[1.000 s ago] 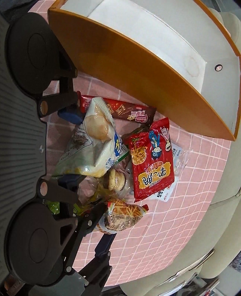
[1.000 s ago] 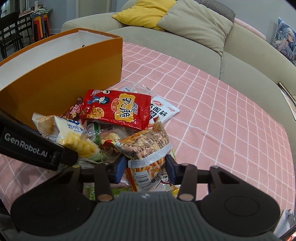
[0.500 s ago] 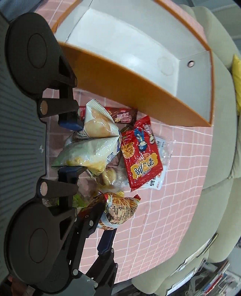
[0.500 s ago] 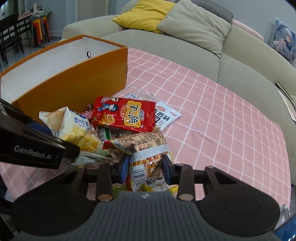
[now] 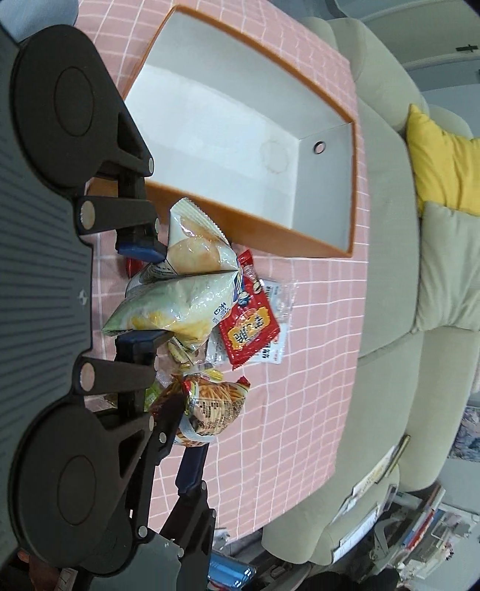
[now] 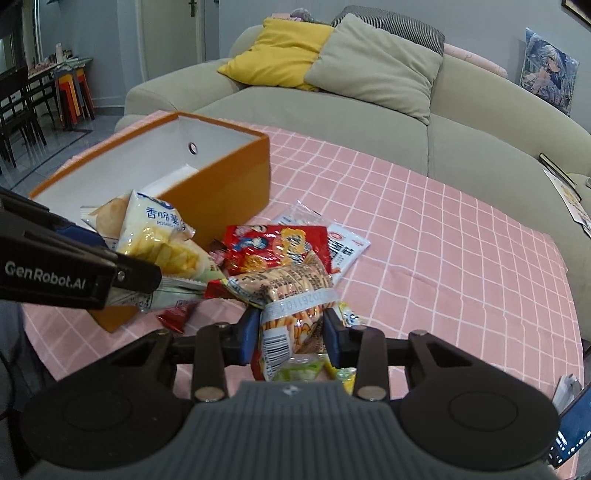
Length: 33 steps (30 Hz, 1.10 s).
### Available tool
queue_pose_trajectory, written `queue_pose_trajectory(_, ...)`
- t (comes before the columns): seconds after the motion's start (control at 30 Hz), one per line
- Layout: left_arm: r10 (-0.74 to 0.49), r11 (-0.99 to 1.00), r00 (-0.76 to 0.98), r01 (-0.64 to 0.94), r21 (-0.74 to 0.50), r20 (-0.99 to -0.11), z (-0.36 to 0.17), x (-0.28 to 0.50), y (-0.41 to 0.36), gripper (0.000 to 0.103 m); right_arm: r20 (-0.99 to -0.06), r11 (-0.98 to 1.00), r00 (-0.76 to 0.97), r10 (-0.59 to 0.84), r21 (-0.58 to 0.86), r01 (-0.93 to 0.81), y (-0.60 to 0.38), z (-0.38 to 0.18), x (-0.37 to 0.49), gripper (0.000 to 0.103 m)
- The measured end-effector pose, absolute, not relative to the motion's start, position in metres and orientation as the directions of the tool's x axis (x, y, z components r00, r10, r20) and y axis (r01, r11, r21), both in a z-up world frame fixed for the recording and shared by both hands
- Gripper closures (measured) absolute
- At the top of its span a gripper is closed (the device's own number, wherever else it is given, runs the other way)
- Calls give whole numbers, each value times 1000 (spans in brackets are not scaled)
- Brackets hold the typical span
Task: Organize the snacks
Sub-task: 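Carry both bags over the box and open both tools to drop them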
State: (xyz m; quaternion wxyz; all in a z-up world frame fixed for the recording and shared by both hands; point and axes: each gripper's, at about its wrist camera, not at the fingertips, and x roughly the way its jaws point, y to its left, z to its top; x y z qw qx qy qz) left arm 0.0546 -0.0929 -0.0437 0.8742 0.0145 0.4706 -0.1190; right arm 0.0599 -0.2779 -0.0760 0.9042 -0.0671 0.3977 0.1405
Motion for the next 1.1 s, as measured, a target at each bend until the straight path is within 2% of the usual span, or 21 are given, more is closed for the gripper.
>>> queue_pose_trajectory(0.23,-209,967,569,242,-81,-795,-21,39,-68,62,-710,948,663,239,24,-316,-258,-51,48,69)
queue_pose_trajectory(0.53,-160,972,627,234,-11,-762,14,43,-26,62,-677,916,658,331,63,-396,-217,-24,53,69)
queue_pose_trajectory(0.83,-65,972,613,217,89,-788,26,63,11,62,-692,845,578,432,86,-528,-158,-9,72,69)
queue_pose_trajectory(1.1,9,963,526,225,149,-851,5,91,34,62,-752,784,488,444,61,-618,-111,-19,97,69)
